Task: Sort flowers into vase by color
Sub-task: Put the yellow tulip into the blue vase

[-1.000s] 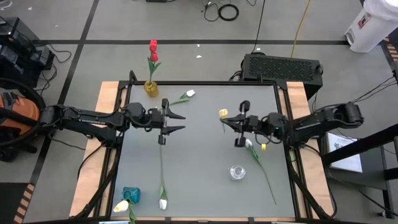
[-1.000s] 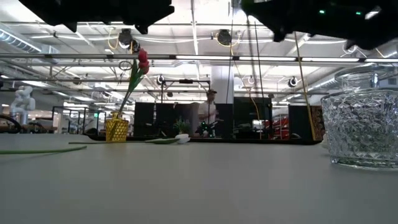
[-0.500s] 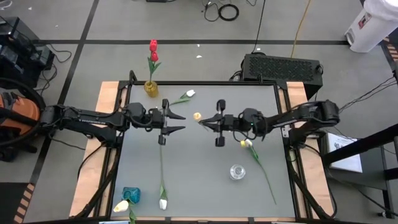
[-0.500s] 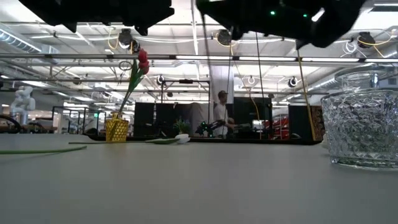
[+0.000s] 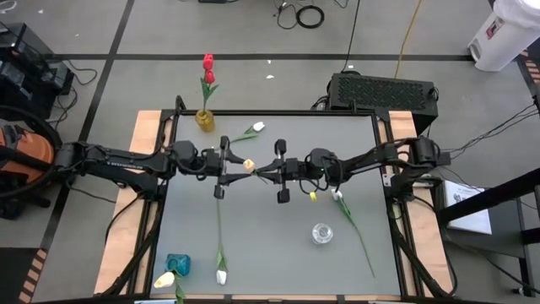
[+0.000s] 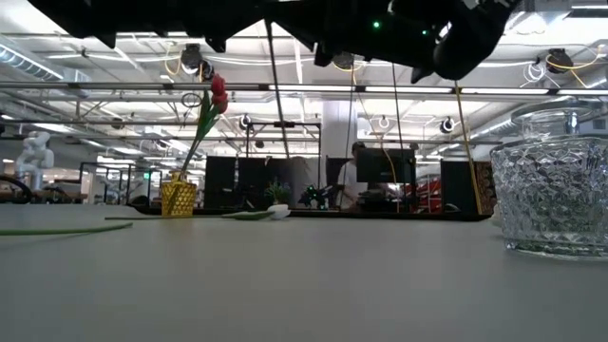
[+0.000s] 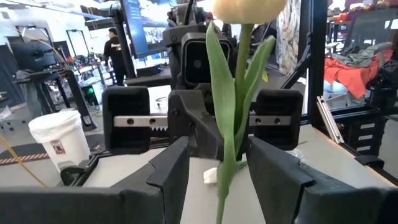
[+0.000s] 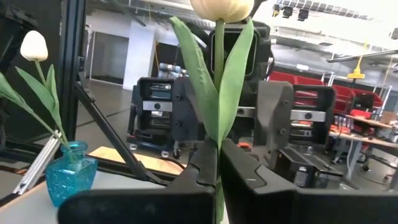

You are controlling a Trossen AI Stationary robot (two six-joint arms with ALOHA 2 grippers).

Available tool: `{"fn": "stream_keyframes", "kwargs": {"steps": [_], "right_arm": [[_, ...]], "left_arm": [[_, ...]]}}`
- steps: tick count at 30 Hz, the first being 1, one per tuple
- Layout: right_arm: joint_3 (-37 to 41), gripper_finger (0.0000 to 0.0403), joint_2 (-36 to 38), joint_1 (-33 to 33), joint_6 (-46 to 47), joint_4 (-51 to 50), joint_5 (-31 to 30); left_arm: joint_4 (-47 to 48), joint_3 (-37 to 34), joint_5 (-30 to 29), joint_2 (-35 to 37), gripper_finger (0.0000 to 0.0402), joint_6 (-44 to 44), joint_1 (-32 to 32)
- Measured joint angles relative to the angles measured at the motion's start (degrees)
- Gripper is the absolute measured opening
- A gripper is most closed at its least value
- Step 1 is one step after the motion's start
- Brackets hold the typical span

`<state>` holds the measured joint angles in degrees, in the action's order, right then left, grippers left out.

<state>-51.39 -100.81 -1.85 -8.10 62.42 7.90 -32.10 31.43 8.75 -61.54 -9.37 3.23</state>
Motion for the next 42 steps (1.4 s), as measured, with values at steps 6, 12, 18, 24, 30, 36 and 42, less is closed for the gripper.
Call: {"fn": "stream_keyframes", "kwargs": {"steps": [6,12,18,24,30,36,42], "right_arm": [[-1.7,0.0,-1.6,0.0,0.2,-0.2,0.0],[-1.9,0.0,-1.6,0.0,0.8,-1.1,0.0],[-1.9,0.0,-1.6,0.0,1.9,-2.9,-0.1],[-1.9,0.0,-1.6,0.0,2.7,-3.0,-0.1],[-1.9,0.0,-1.6,0.0,2.7,-3.0,-0.1],[-1.8,0.0,-1.6,0.0,2.9,-2.3,-0.4],[-1.8,0.0,-1.6,0.1,3.0,-2.2,-0.4]], "left_arm": [[-0.5,0.0,0.0,0.0,0.0167,0.0,-0.7],[-0.6,0.0,0.0,0.0,0.0167,0.0,-0.8],[-2.0,0.0,0.0,0.0,0.0167,0.1,-0.8],[-3.4,0.0,0.0,0.0,0.0167,0.9,-0.8],[-3.5,0.0,0.0,0.0,0.0167,3.0,-1.0],[-4.2,0.0,0.0,0.0,0.0167,4.5,-2.0],[-5.1,0.0,0.0,0.0,0.0167,4.6,-2.6]]}}
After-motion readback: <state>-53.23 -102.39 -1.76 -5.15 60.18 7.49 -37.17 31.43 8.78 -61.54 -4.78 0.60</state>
